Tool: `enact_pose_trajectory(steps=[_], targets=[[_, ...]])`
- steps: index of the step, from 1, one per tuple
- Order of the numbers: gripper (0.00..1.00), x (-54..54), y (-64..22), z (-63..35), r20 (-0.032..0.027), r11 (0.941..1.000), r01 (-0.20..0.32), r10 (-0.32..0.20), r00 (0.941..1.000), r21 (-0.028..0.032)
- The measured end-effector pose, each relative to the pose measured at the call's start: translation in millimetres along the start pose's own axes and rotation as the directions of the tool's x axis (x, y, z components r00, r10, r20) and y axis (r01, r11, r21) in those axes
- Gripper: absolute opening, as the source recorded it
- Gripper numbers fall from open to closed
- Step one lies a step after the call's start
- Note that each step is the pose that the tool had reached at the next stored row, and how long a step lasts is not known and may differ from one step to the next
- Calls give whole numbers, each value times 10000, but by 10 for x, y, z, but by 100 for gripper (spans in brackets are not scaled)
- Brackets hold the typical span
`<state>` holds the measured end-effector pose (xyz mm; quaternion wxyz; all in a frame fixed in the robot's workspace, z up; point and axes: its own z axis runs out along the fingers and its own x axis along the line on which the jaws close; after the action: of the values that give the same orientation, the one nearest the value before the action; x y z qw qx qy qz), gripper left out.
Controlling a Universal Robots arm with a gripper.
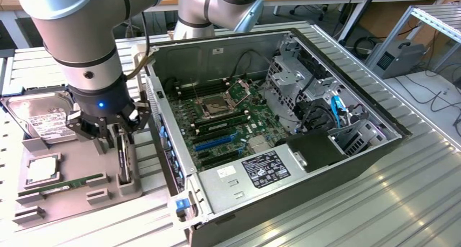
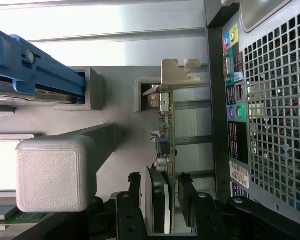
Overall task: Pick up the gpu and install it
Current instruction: 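Pick up the gpu and move the gpu toward the slot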
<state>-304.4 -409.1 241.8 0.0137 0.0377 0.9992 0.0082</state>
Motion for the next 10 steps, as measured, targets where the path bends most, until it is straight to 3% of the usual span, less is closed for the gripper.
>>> enact_pose_trajectory(steps=[3, 5, 10], targets=[[42, 0, 4, -1, -1, 10000, 1, -1, 10000, 1], [29, 1, 5, -1, -2, 10000, 1, -1, 10000, 1], [27, 1, 6, -1, -2, 10000, 1, -1, 10000, 2]])
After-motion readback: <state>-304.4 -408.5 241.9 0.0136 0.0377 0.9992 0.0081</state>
